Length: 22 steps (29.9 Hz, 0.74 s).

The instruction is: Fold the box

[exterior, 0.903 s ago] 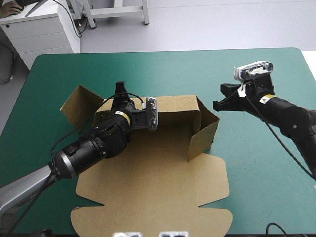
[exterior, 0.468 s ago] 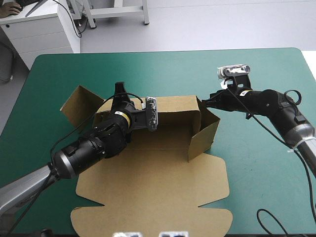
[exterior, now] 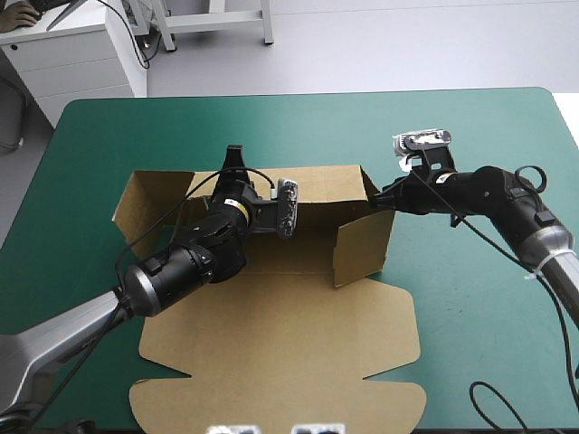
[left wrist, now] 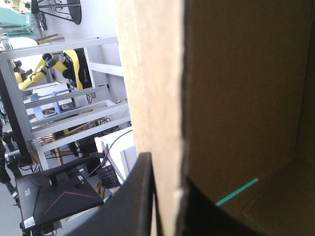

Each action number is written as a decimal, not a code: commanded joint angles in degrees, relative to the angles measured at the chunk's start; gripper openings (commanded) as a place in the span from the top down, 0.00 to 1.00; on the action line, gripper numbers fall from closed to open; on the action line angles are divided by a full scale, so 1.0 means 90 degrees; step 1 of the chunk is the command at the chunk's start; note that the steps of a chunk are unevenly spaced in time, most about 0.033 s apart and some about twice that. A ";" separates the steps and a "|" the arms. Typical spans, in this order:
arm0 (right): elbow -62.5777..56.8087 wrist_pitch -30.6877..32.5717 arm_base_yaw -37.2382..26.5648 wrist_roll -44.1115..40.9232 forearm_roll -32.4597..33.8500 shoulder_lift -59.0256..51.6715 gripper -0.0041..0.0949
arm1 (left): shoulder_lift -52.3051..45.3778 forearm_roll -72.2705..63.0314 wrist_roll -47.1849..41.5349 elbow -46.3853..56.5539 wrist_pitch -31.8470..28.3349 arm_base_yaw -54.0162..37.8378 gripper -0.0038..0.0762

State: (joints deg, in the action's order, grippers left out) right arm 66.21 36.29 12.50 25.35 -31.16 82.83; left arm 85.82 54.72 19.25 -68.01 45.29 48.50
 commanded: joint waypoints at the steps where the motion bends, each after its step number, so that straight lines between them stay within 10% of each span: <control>1: 0.0025 -0.0178 -0.0045 0.0061 -0.0067 -0.0224 0.98 | -0.0014 -0.0496 -0.0030 -0.0051 0.0076 0.0018 0.95; 22: -0.1818 -0.0686 -0.0032 0.3463 -0.2653 -0.1137 0.98 | 0.0022 -0.1142 0.0652 -0.0051 0.0003 0.0018 0.95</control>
State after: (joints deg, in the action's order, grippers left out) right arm 48.56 30.59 12.50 53.87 -52.10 74.58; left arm 86.27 52.19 24.91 -68.35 45.23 48.25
